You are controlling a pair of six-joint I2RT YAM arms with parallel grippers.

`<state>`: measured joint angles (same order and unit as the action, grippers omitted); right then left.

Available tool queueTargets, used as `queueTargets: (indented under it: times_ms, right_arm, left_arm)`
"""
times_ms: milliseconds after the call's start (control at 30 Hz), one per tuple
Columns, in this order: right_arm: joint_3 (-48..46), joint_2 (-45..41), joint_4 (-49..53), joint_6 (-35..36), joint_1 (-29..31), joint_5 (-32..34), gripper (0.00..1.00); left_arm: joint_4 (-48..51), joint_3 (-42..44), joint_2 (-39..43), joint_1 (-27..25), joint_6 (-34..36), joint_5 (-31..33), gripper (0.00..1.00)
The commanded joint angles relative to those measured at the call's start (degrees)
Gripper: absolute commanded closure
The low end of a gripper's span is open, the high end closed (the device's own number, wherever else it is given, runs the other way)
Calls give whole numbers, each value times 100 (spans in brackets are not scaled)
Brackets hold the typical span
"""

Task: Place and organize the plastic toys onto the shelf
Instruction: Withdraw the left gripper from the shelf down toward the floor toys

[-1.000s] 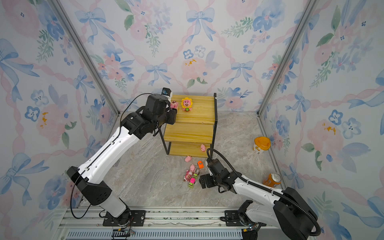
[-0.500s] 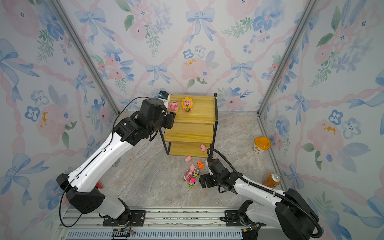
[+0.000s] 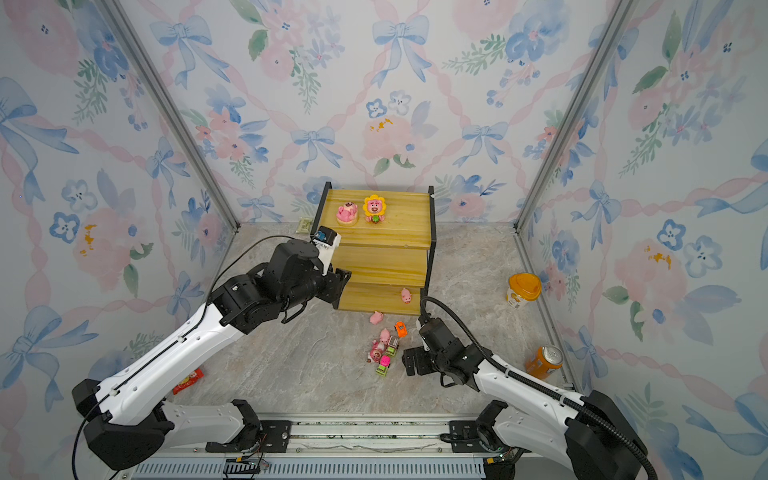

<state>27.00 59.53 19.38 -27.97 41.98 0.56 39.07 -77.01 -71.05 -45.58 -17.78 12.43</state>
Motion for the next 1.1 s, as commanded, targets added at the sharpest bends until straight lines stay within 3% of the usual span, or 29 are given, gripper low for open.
queueTargets:
  times_ms: [0, 133, 400, 800, 1067]
  right_arm:
    - [171, -224, 354, -219, -63, 298, 1]
    - [199, -350, 467, -304, -70, 391, 1]
    - [293, -271, 586, -409, -61, 471, 1]
    - [367, -49, 568, -431, -58, 498, 1]
    - [375, 29, 538, -412, -70, 492, 1]
  left_arm:
    - [-362, 916, 311, -79, -596, -508, 44]
    - [-1107, 1942, 589, -139, -1010, -934, 44]
    - [-1752, 2897, 436, -280, -1158, -1344, 42]
    - [-2813, 3431, -562, -289, -1331, -2675, 39]
    - [-2860, 3439, -951, -290, -1338, -2909, 34]
